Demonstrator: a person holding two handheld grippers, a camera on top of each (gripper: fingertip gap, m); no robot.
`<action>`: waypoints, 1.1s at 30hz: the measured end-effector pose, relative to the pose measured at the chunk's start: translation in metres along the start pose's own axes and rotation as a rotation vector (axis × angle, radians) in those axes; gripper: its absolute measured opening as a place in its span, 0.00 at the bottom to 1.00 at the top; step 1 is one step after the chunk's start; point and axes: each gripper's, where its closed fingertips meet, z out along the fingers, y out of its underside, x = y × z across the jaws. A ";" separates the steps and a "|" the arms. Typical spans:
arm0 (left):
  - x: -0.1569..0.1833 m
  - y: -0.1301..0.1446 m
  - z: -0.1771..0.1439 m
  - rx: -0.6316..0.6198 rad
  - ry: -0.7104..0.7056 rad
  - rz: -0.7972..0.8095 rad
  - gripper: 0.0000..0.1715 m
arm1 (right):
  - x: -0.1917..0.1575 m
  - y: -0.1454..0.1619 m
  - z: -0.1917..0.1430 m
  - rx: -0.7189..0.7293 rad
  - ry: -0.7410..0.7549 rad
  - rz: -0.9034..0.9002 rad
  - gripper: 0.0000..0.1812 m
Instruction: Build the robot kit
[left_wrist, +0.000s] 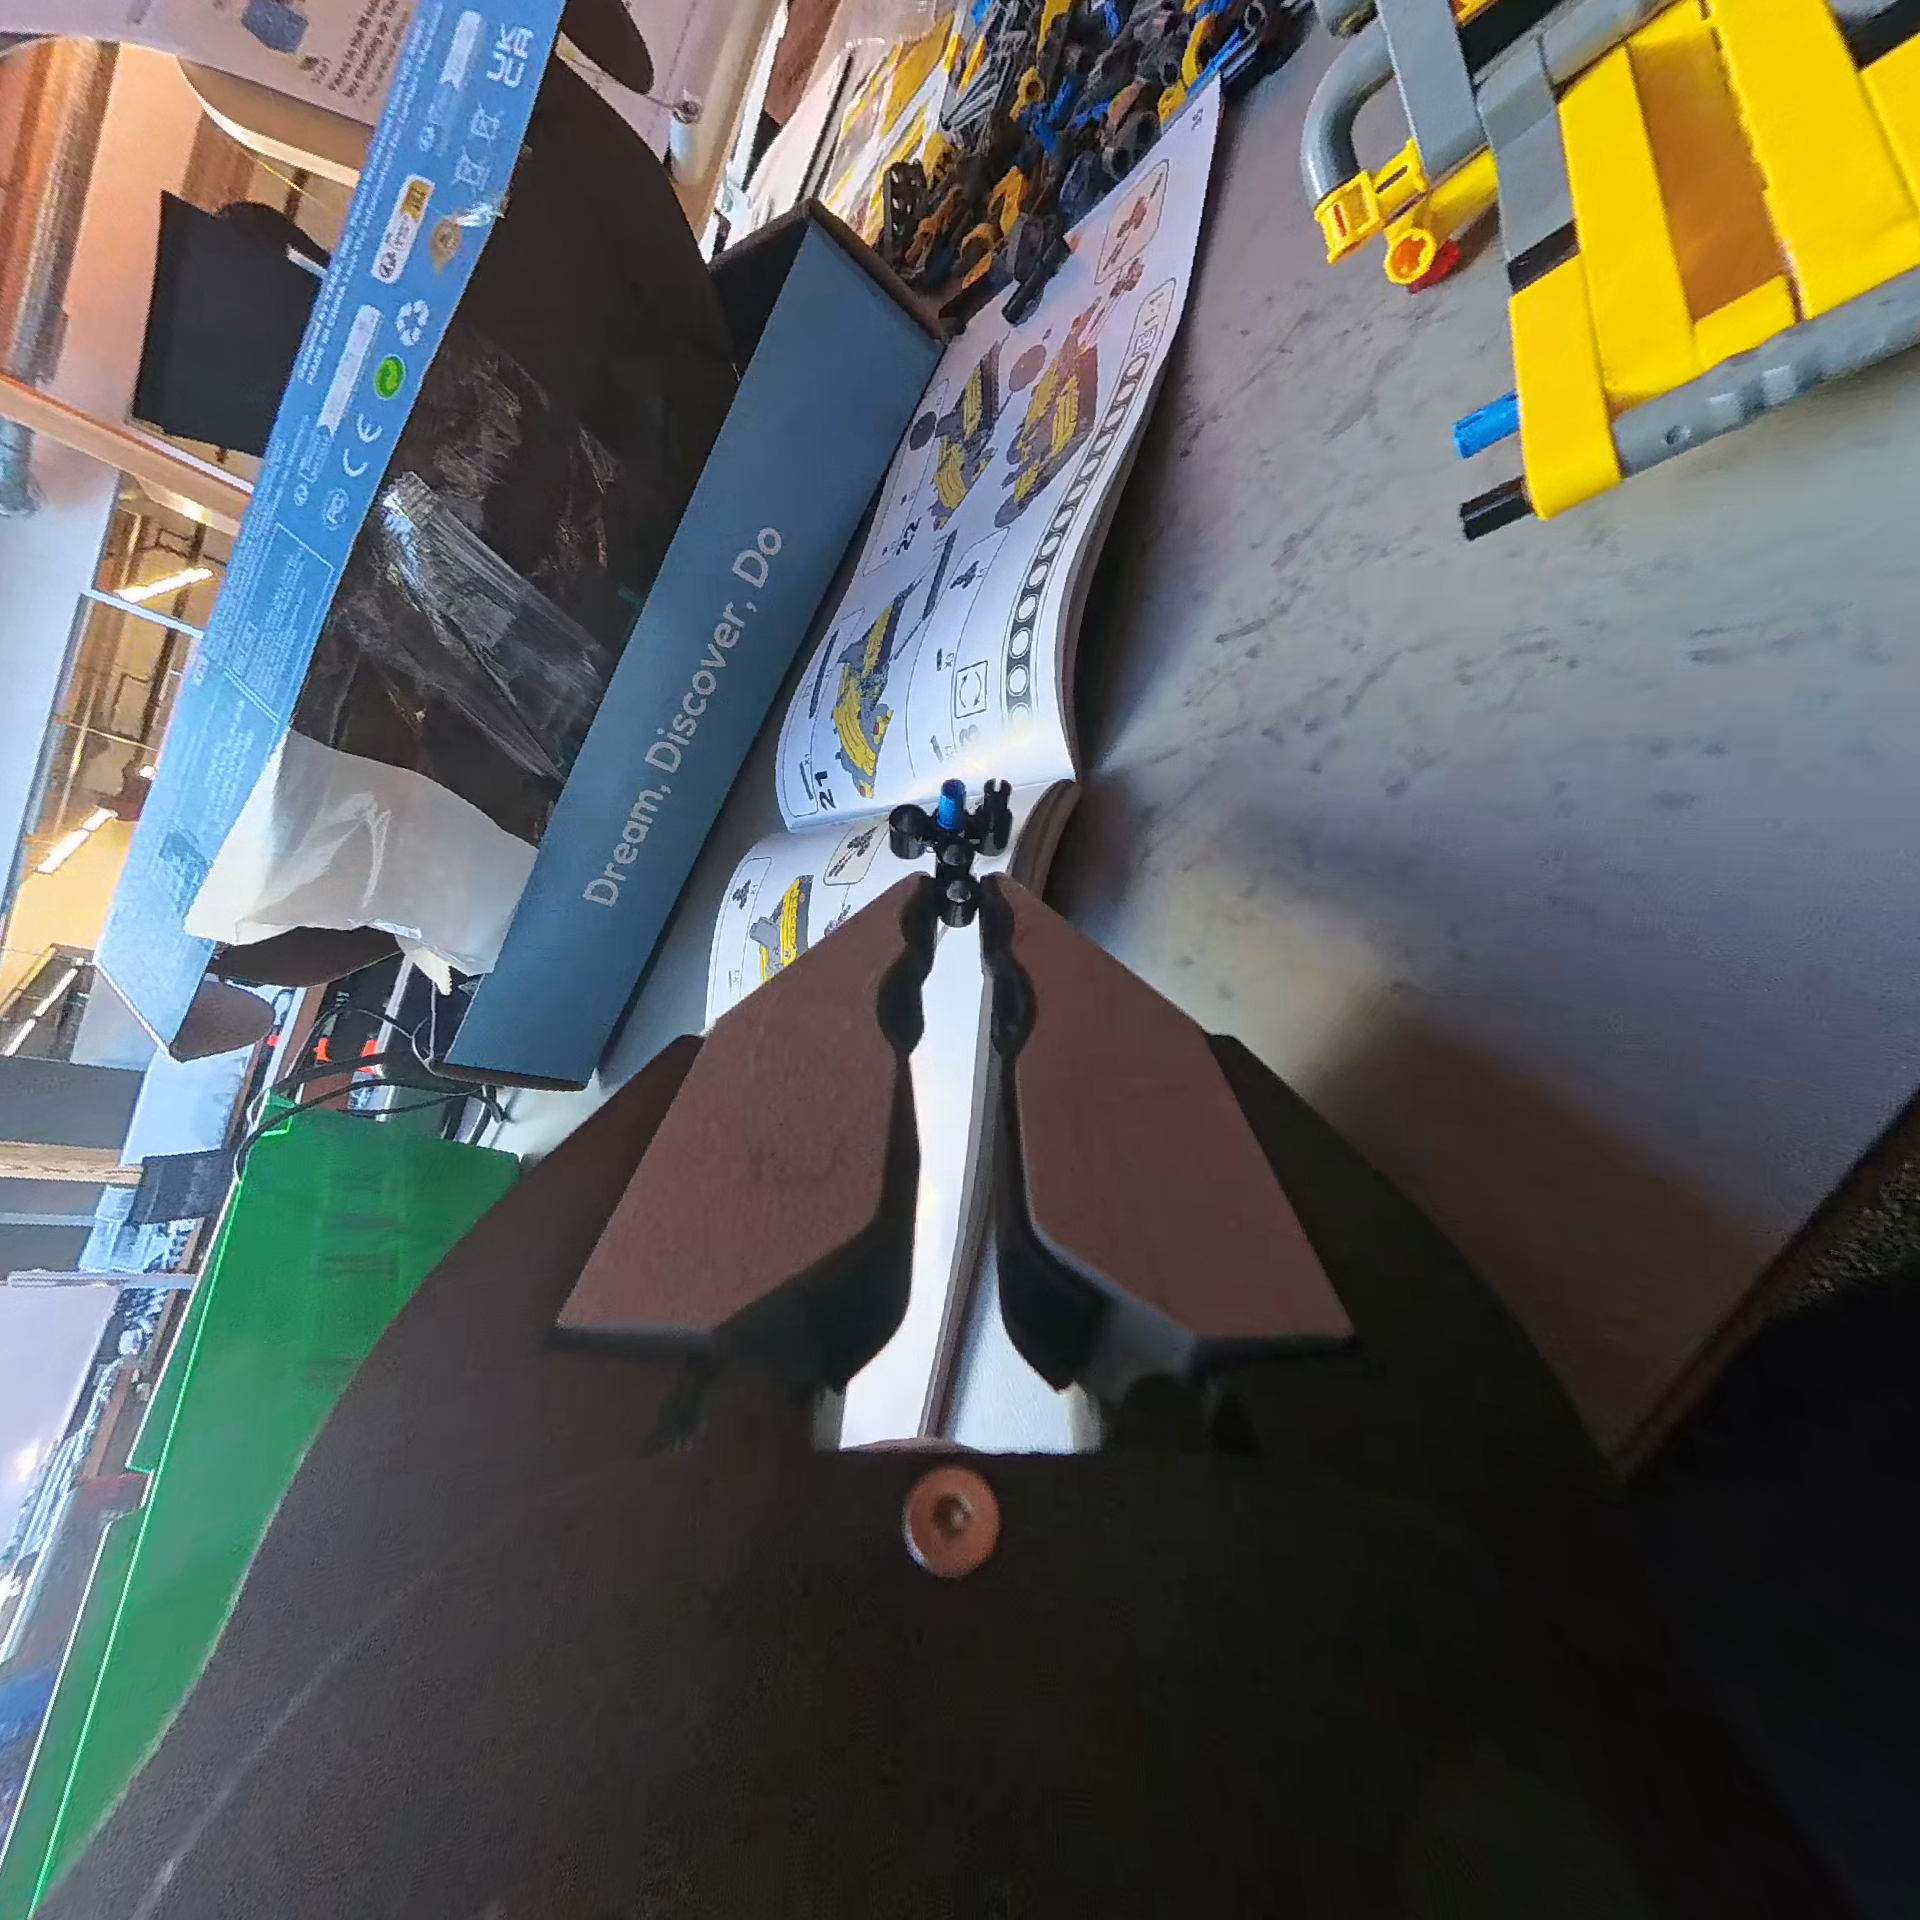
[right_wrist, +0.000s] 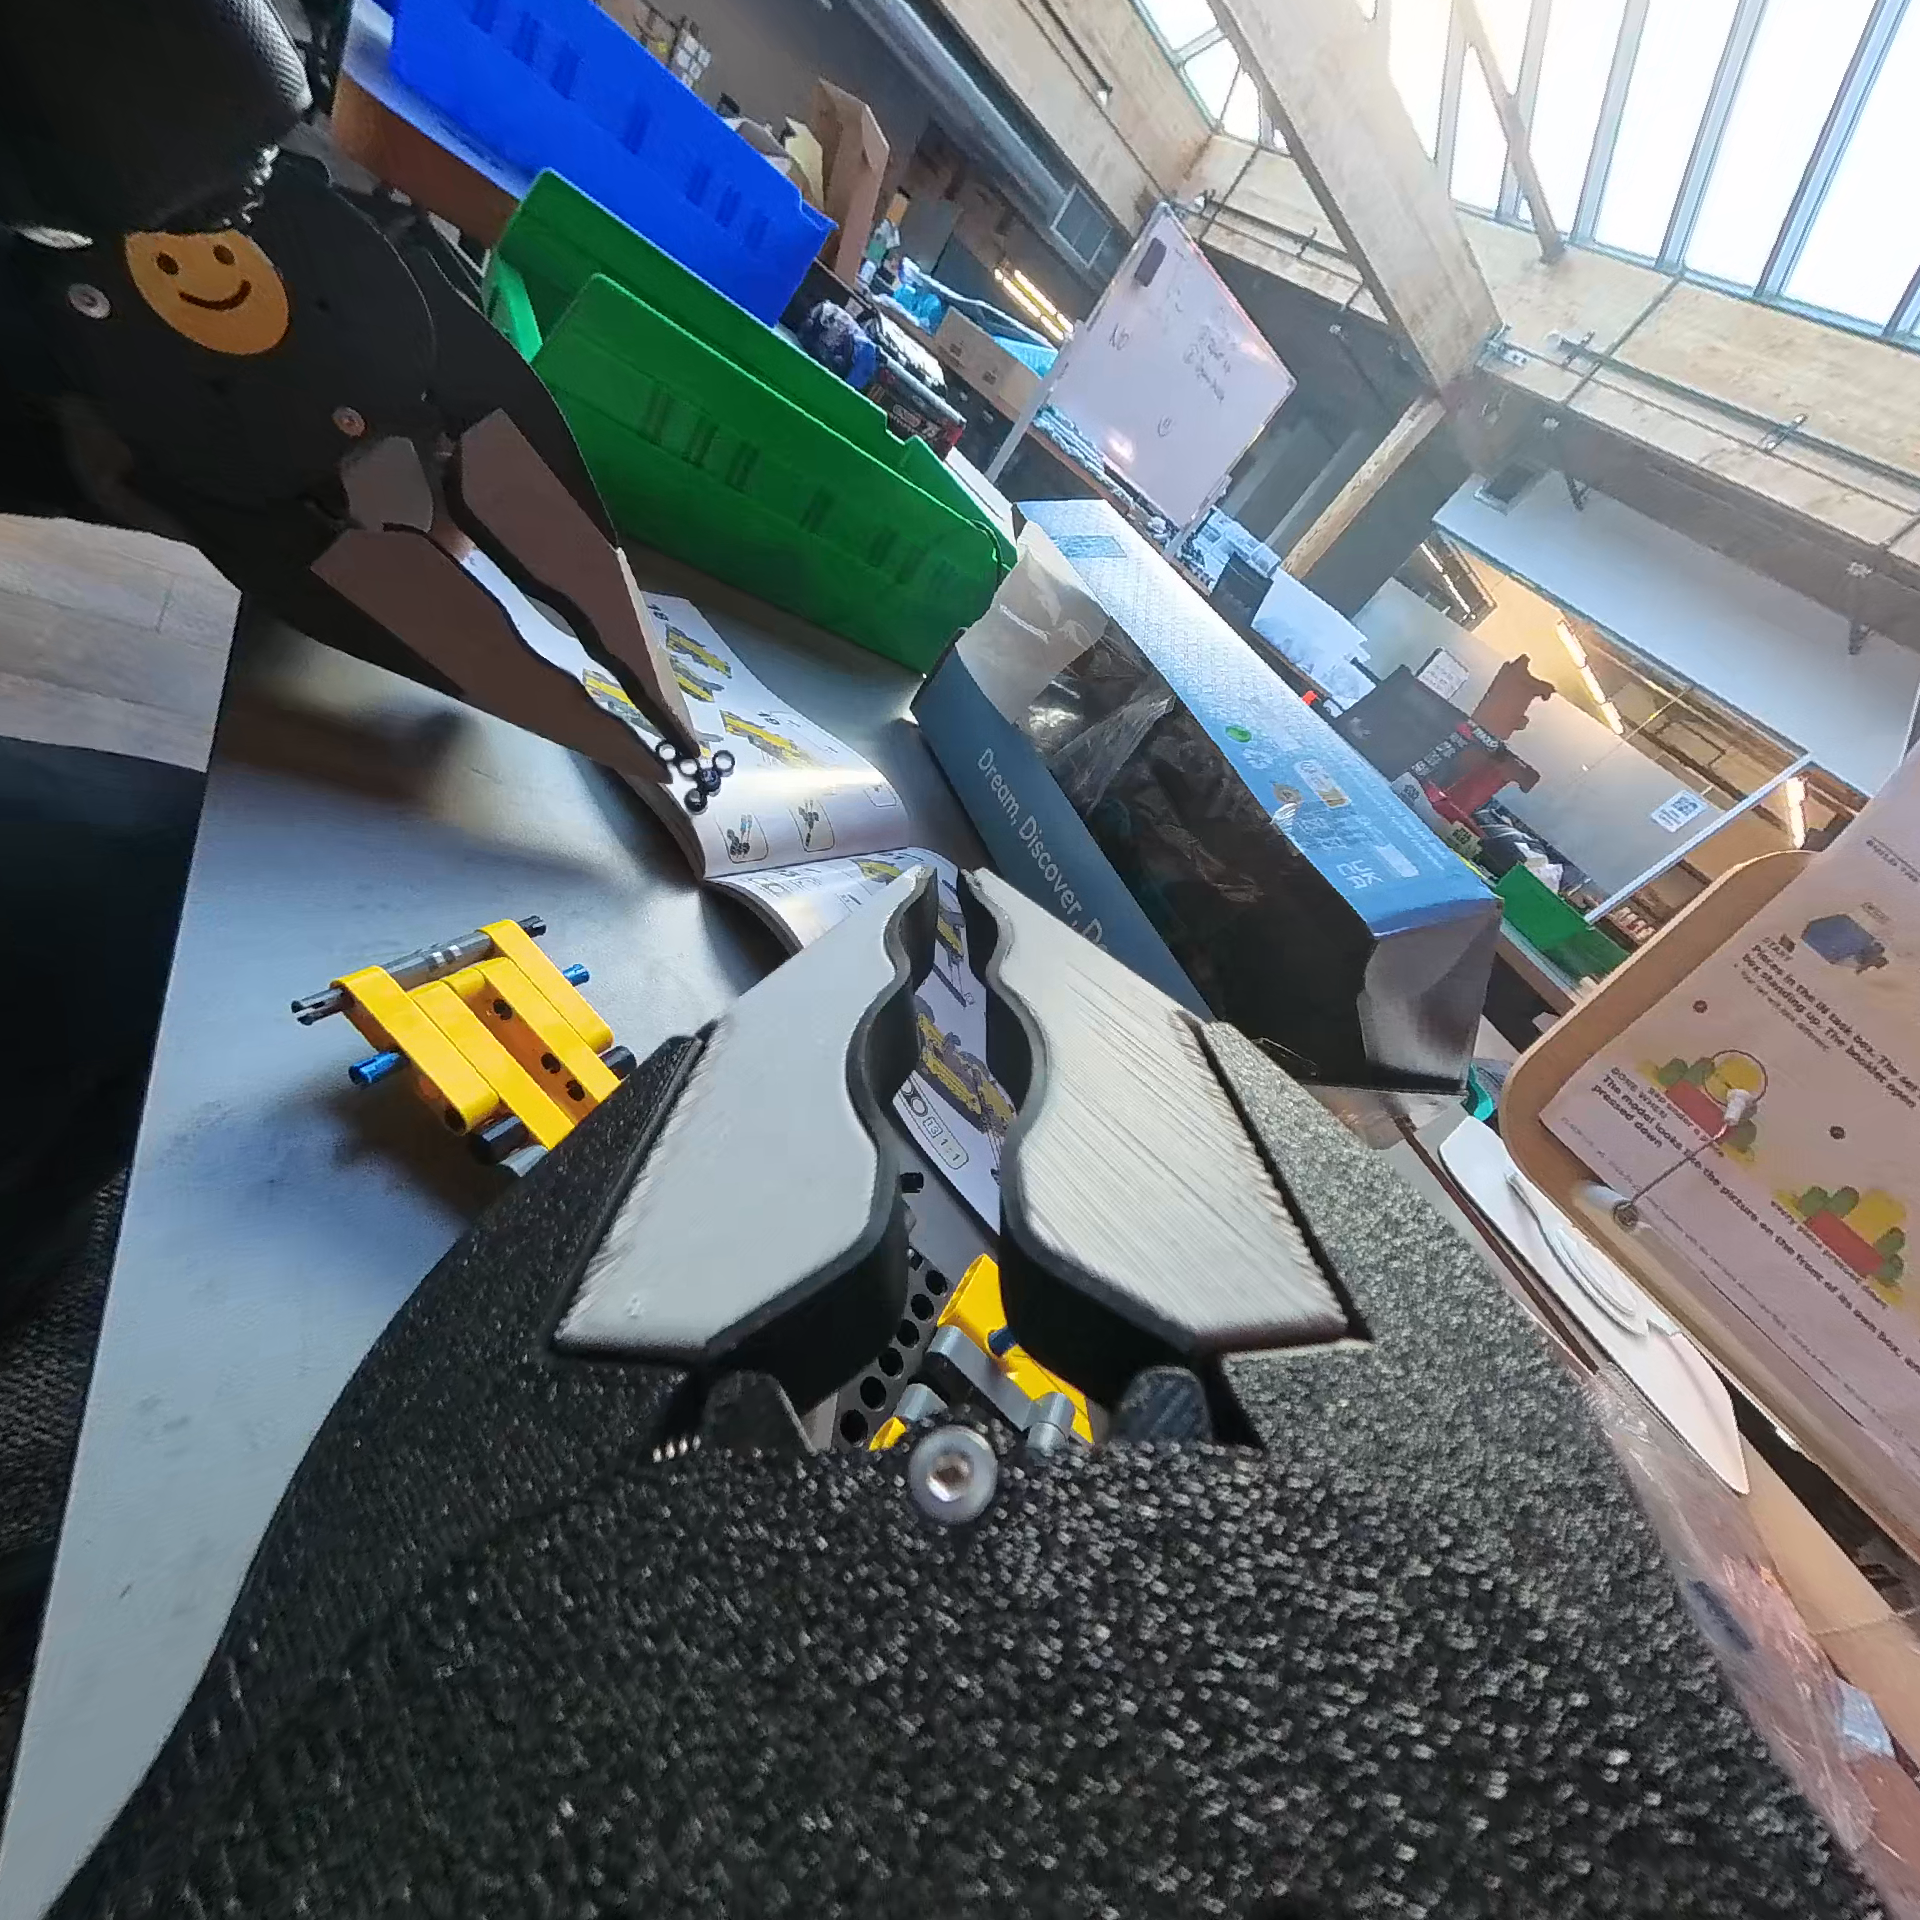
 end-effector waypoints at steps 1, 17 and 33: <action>0.000 0.000 0.000 0.000 0.002 0.001 0.02 | 0.000 0.000 0.000 -0.002 -0.001 0.000 0.02; 0.003 -0.067 -0.051 0.332 -0.095 0.036 0.02 | -0.035 -0.017 -0.003 0.014 -0.175 0.091 0.03; 0.016 -0.133 -0.130 0.637 -0.201 -0.038 0.02 | -0.090 -0.105 -0.022 0.130 -0.642 0.872 0.11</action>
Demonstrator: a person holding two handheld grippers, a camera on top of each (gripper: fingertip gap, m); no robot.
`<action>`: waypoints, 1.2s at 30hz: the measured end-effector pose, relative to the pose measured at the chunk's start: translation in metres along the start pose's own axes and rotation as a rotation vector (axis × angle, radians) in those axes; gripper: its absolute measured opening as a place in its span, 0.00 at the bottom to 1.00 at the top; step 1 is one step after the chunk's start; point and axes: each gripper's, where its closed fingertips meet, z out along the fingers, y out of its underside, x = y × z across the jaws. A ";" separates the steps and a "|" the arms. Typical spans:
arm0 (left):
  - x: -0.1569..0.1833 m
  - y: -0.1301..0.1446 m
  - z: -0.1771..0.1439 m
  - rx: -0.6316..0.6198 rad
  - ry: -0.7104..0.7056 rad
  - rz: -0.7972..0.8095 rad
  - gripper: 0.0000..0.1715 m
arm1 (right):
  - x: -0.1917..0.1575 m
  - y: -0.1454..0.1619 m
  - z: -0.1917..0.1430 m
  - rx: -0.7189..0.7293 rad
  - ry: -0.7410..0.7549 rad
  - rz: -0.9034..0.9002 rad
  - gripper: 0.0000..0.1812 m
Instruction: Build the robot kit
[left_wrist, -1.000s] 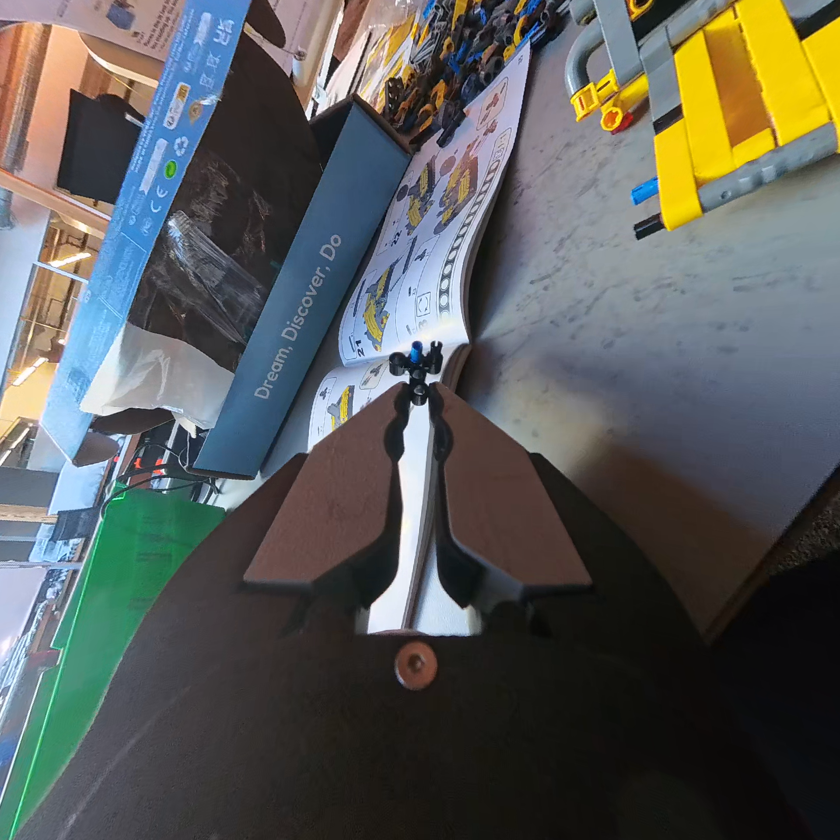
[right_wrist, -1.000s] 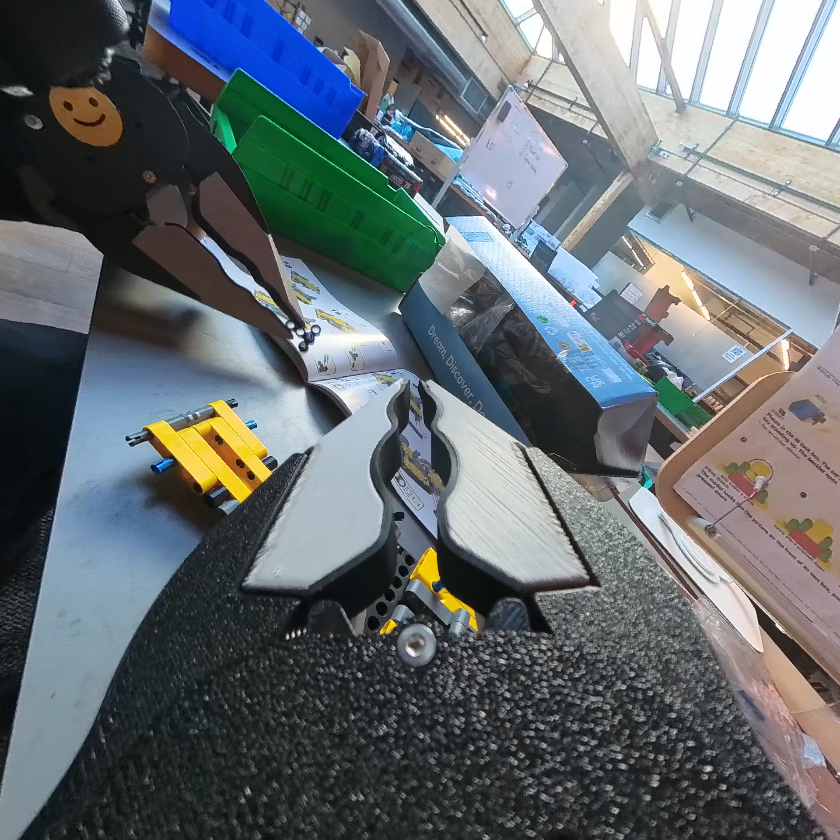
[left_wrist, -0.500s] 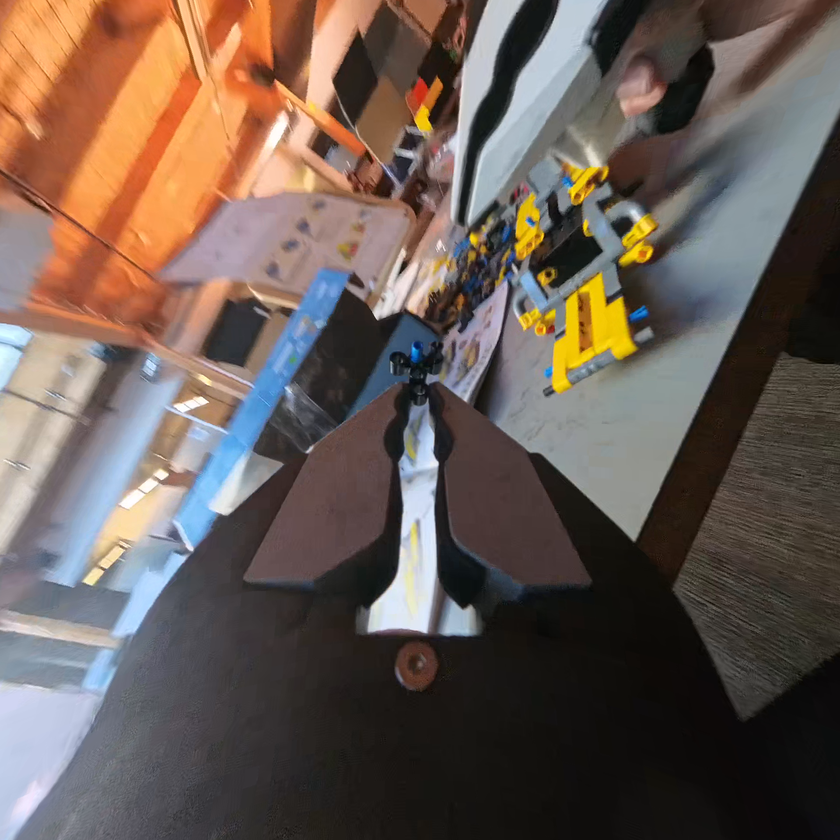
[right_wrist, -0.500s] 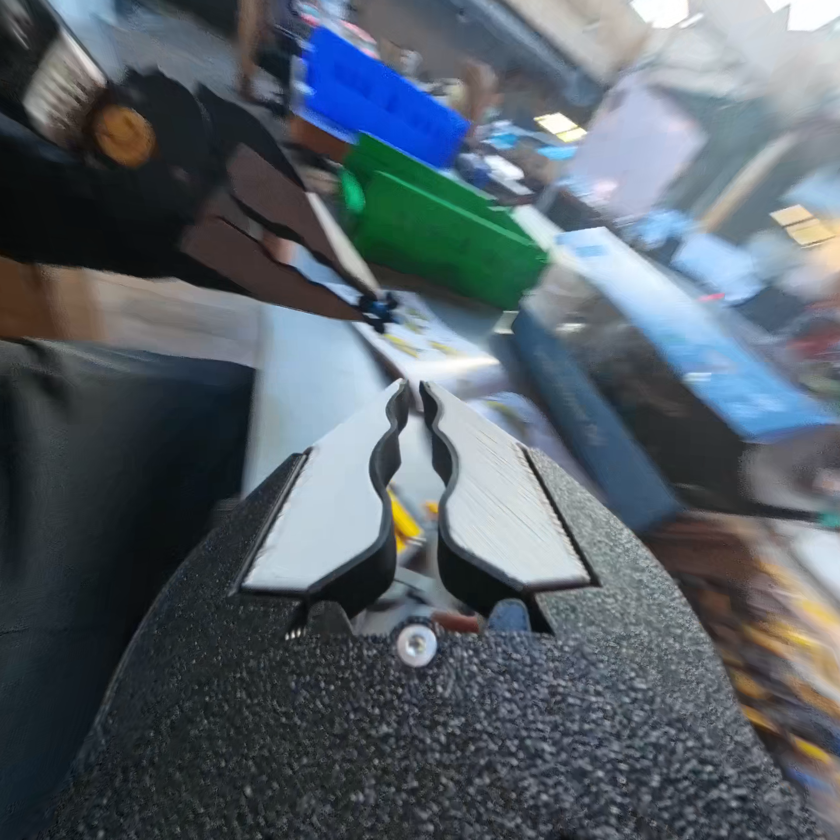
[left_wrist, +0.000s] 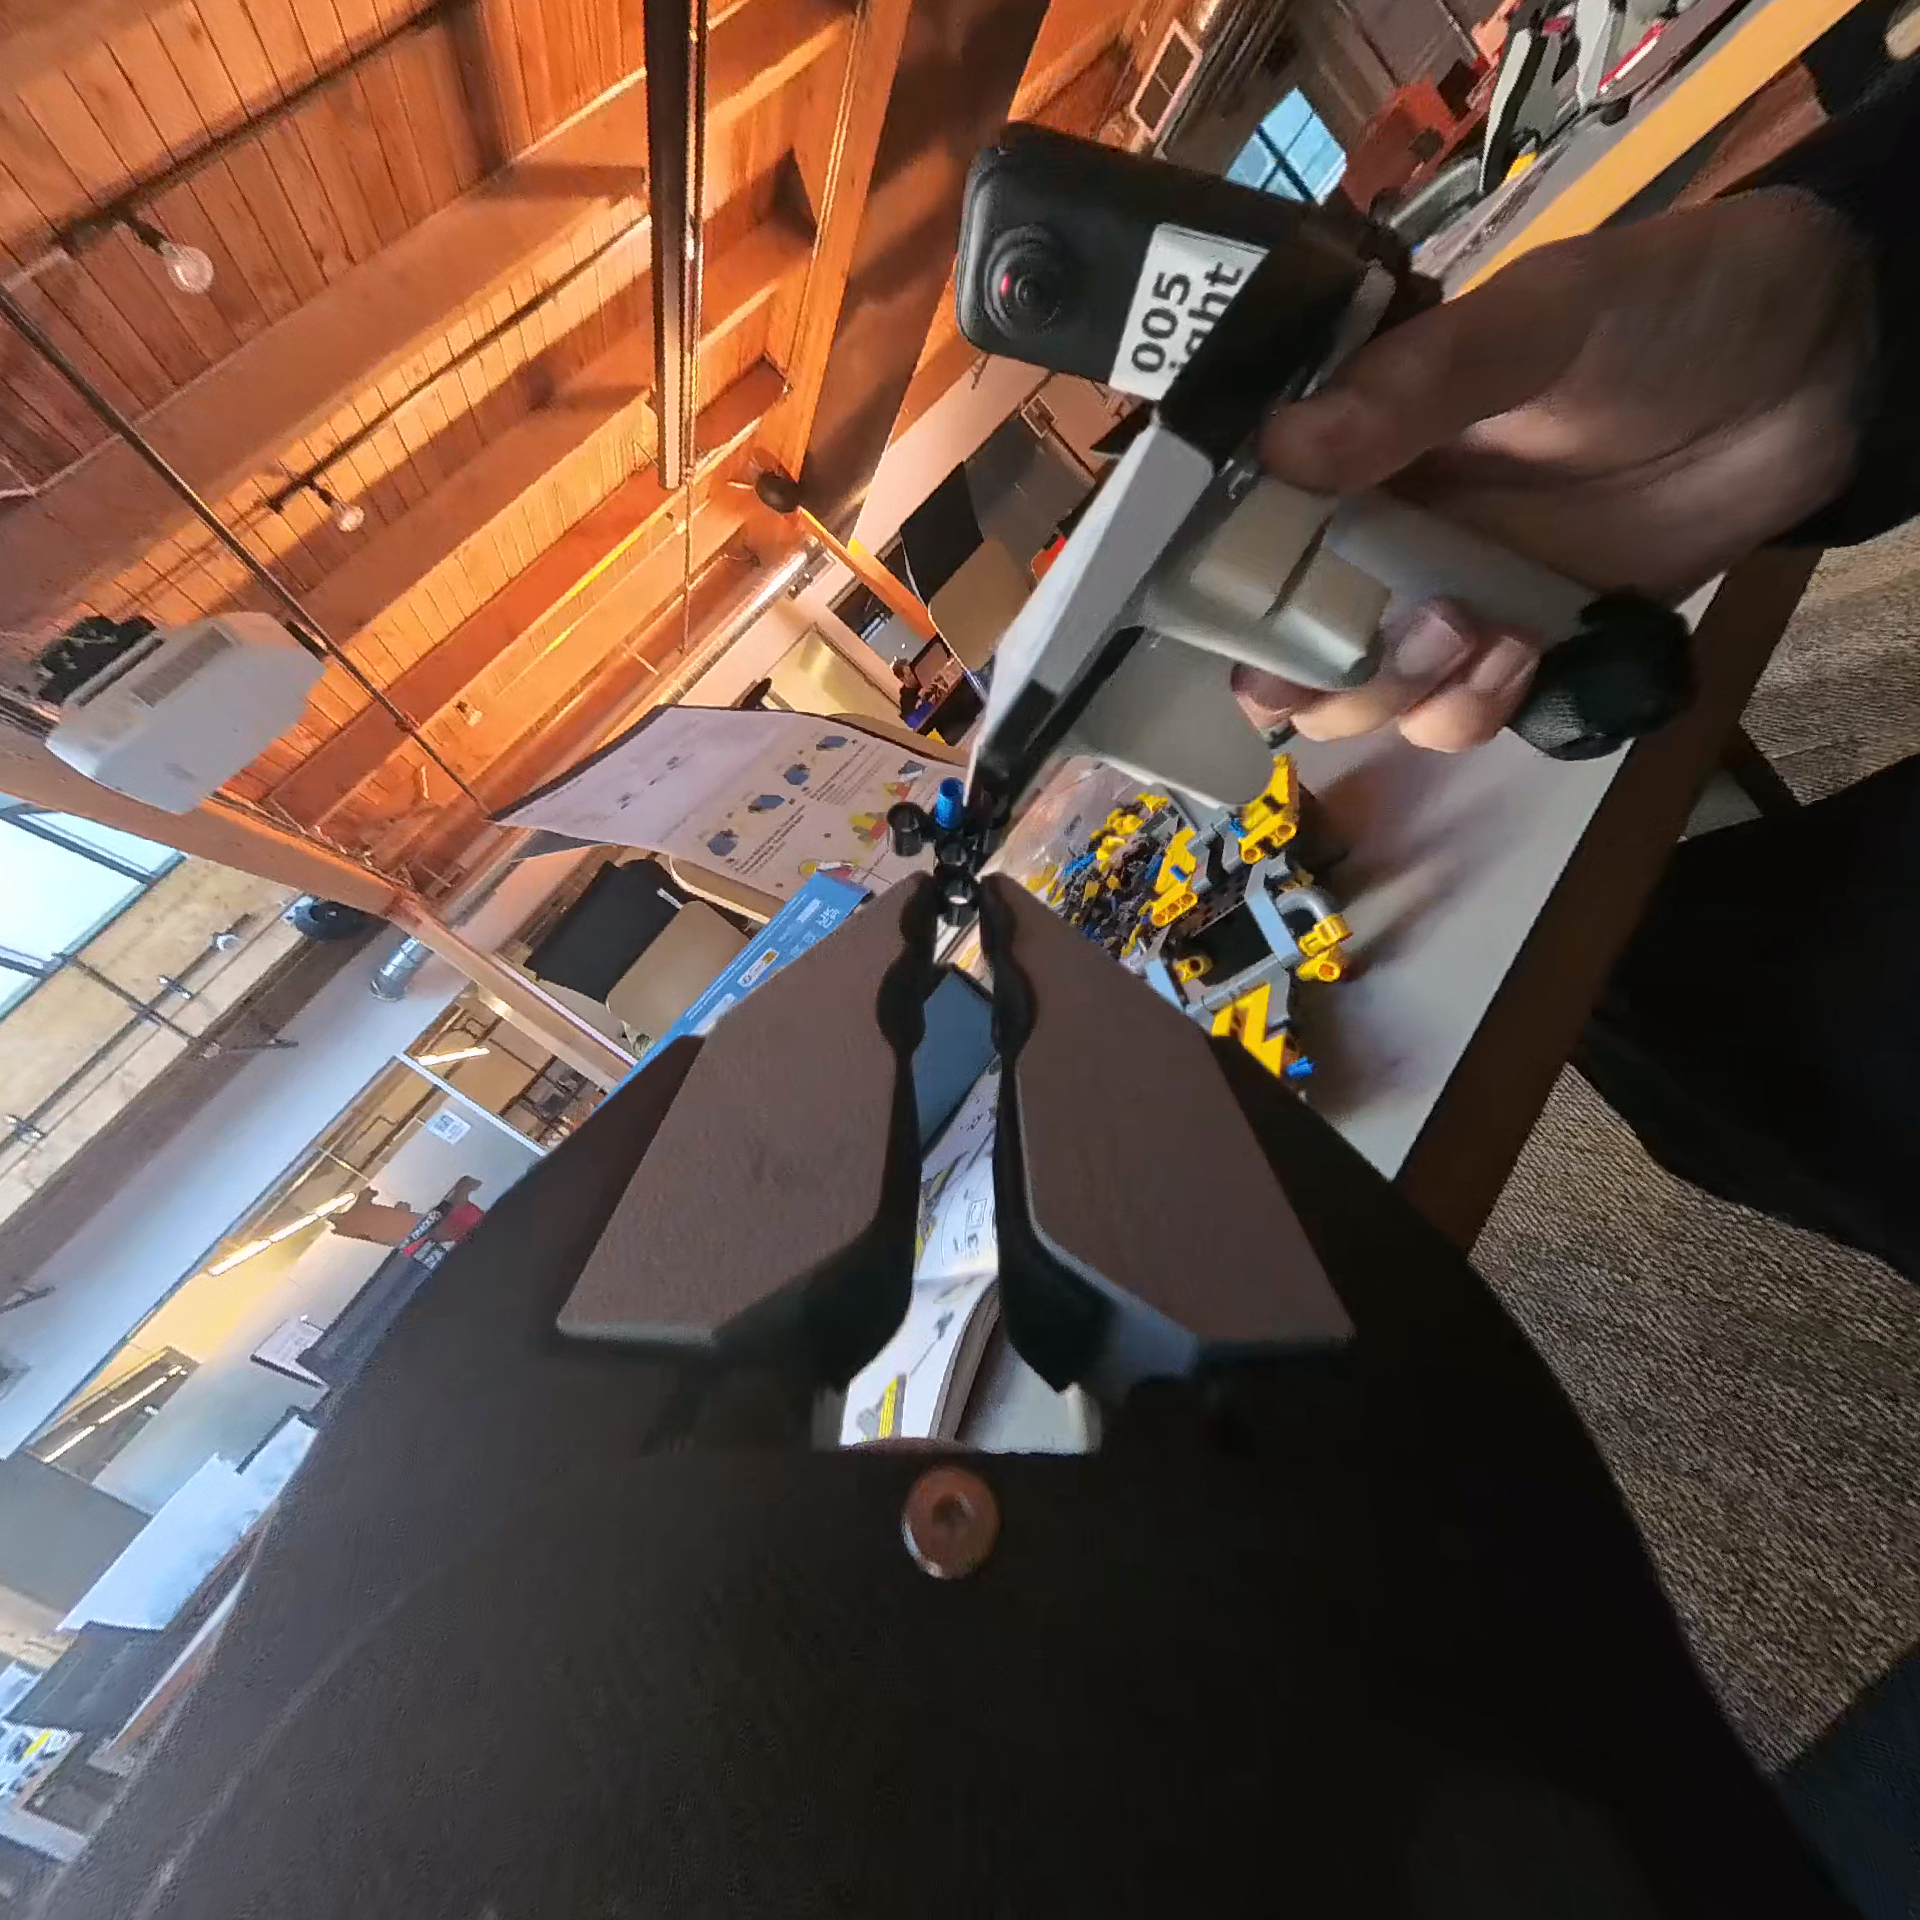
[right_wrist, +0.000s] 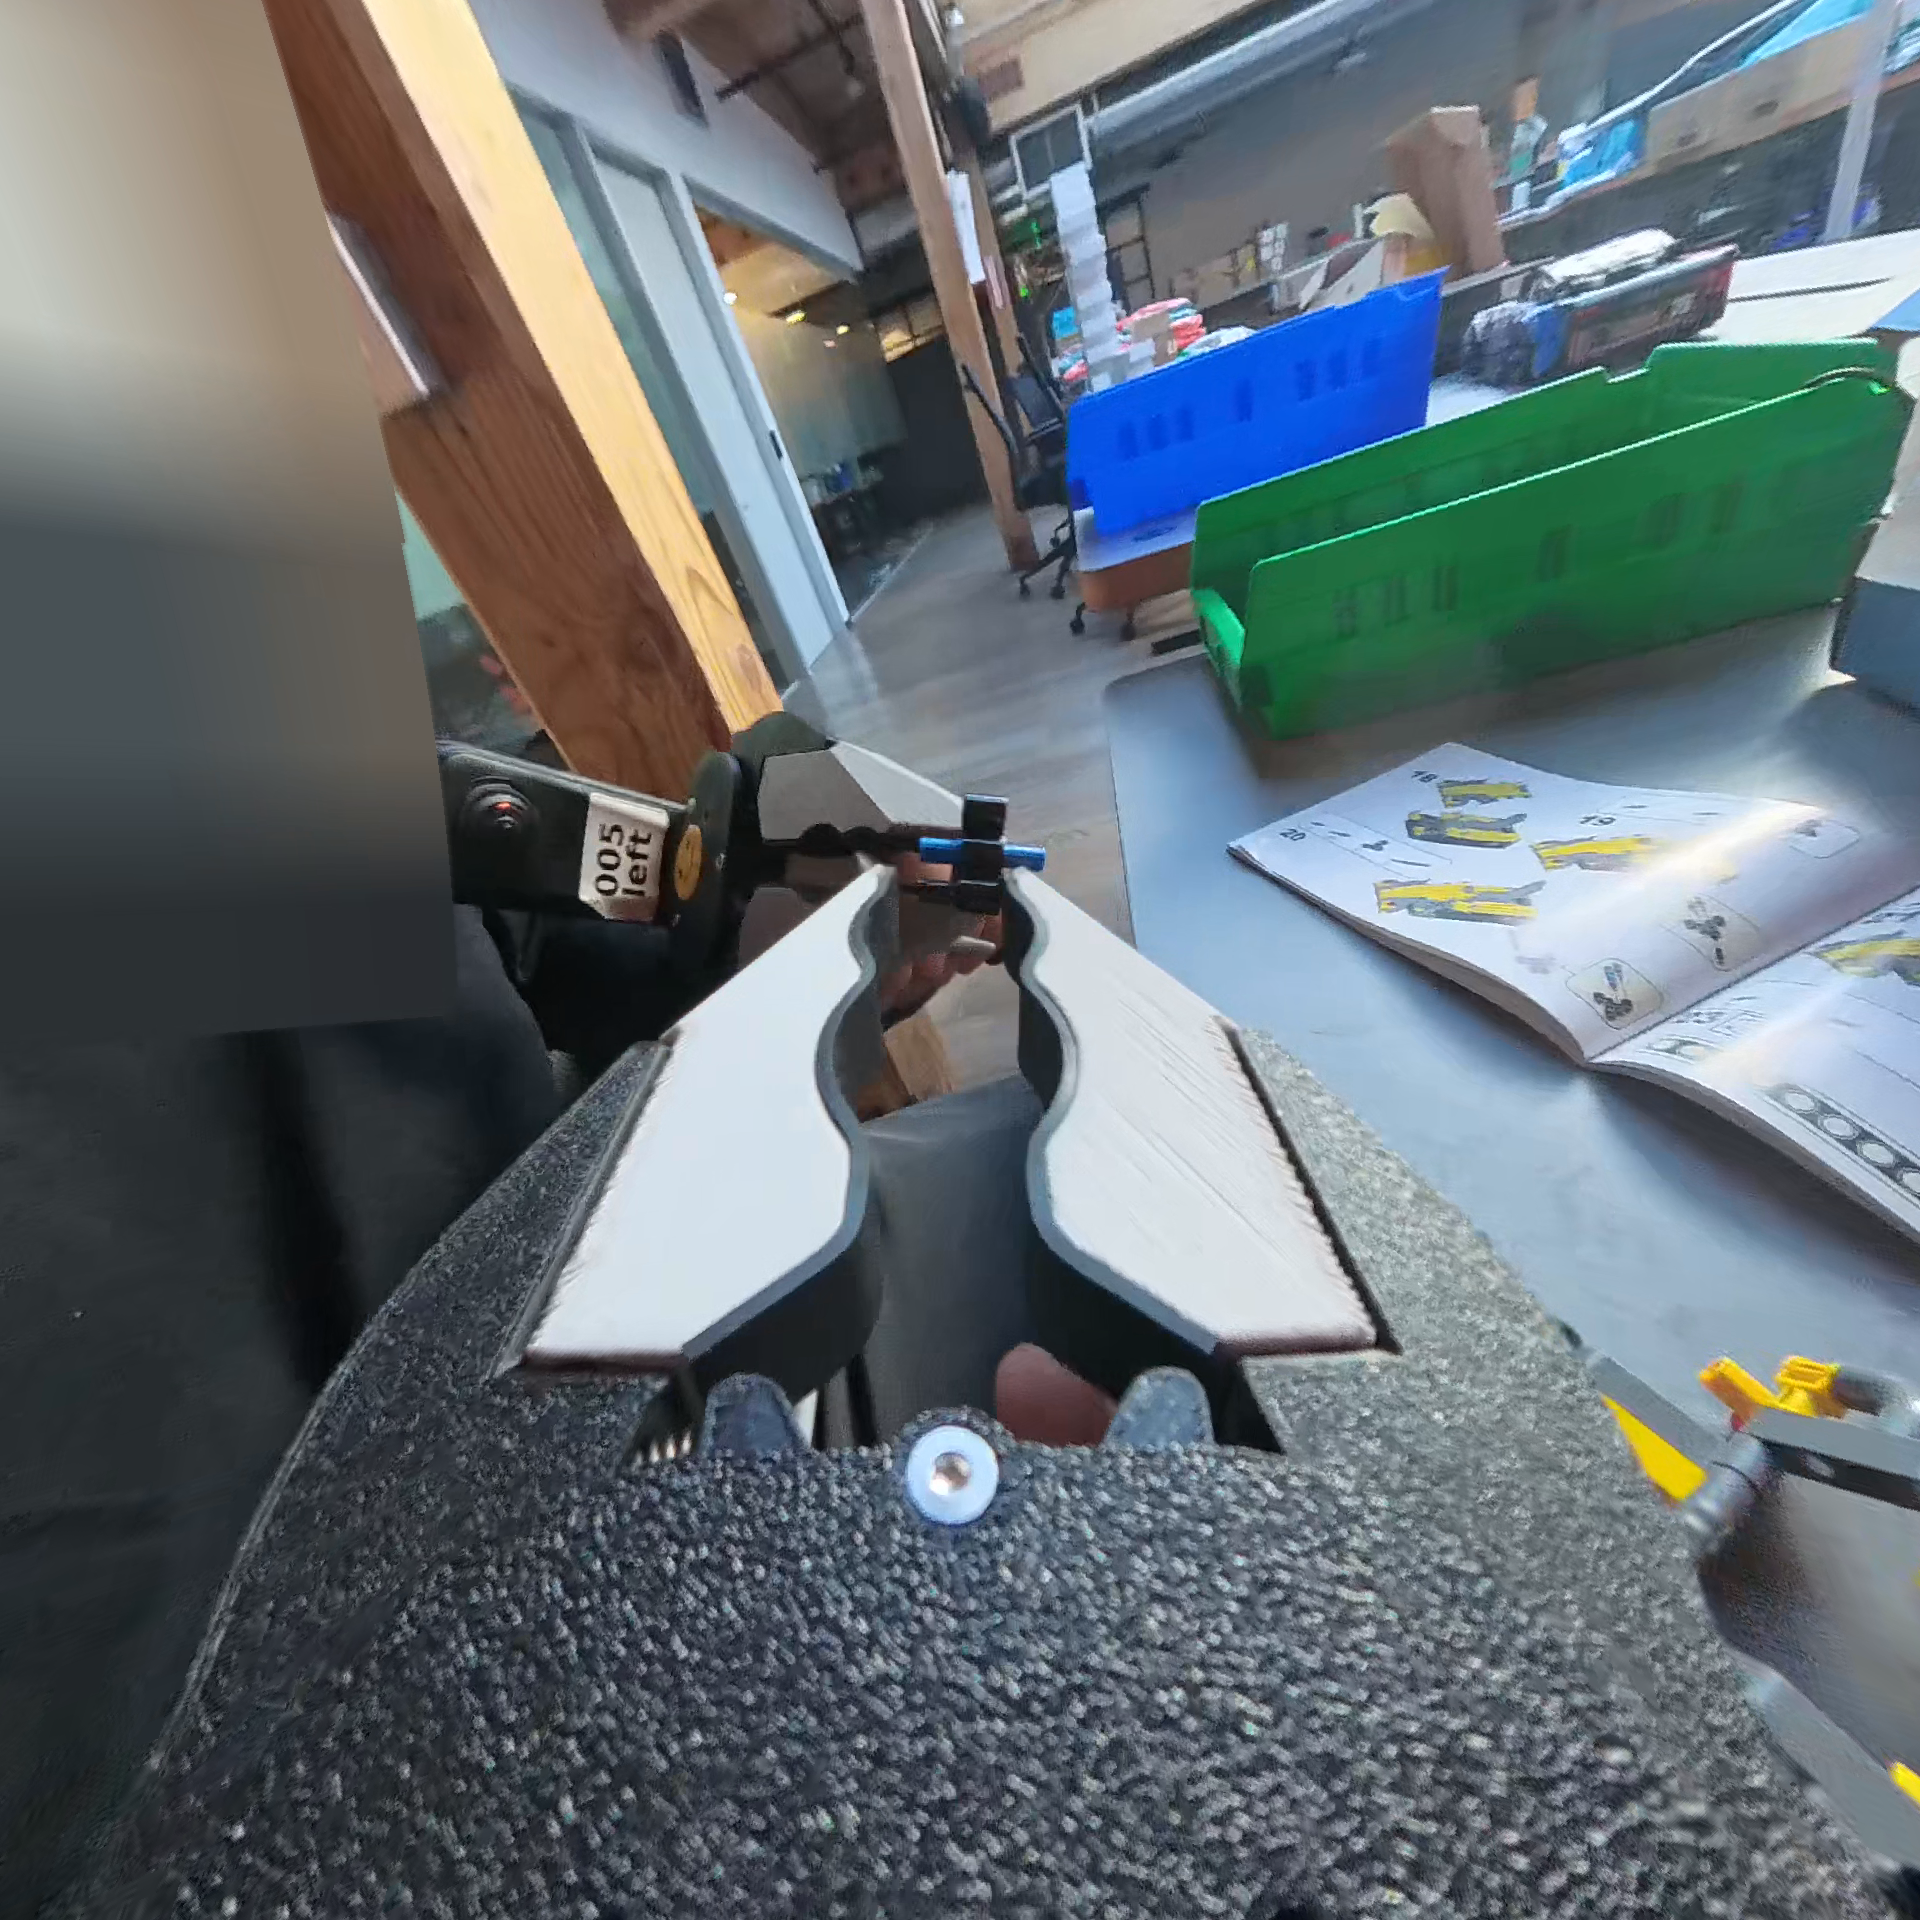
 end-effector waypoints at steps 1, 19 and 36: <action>0.001 -0.002 0.000 0.003 -0.001 0.008 0.02 | 0.001 0.001 0.000 -0.004 0.014 -0.003 0.09; 0.035 0.026 0.025 -0.161 0.148 -0.053 0.02 | 0.031 0.039 -0.021 -0.040 0.124 0.245 0.09; 0.058 0.040 0.030 -0.358 0.504 -0.924 0.02 | 0.051 0.055 -0.041 -0.230 0.282 -0.016 0.13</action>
